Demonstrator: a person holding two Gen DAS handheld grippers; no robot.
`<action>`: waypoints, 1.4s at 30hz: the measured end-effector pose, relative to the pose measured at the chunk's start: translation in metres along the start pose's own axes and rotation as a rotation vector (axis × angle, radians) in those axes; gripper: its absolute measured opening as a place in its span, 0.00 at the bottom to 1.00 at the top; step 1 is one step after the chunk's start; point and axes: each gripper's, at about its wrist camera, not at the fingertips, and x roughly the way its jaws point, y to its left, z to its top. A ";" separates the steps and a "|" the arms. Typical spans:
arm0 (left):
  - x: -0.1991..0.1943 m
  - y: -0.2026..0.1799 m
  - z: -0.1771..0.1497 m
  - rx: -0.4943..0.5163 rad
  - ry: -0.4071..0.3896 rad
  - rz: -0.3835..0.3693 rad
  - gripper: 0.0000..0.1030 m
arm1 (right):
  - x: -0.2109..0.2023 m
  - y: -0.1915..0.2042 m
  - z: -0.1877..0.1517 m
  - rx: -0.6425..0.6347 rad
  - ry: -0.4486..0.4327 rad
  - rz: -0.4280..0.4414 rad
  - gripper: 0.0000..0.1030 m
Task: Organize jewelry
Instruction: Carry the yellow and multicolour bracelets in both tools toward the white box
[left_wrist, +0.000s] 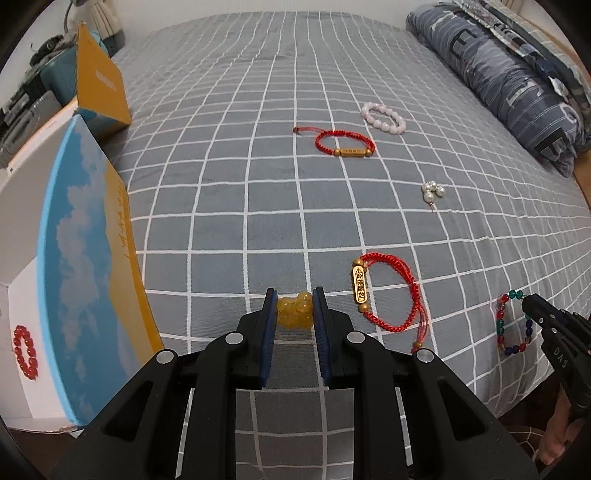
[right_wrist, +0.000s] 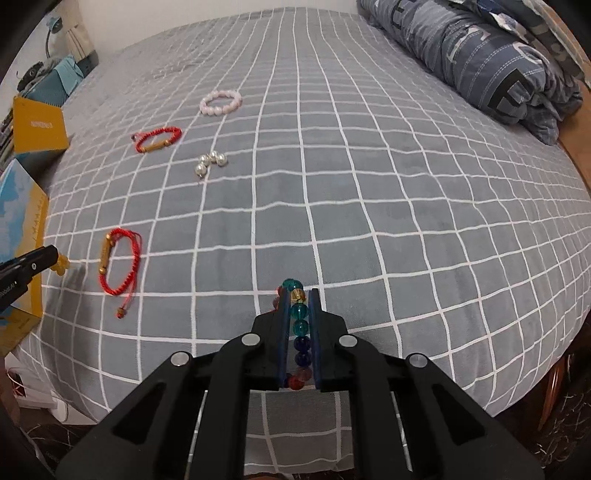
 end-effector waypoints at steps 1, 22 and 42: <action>-0.002 0.001 0.000 -0.002 -0.006 -0.001 0.18 | -0.003 0.000 0.000 0.000 -0.007 0.002 0.09; -0.047 0.006 0.003 -0.015 -0.126 -0.030 0.18 | -0.049 0.009 0.012 0.015 -0.189 0.052 0.09; -0.119 0.040 0.000 -0.054 -0.350 0.035 0.18 | -0.102 0.074 0.045 -0.034 -0.344 0.099 0.09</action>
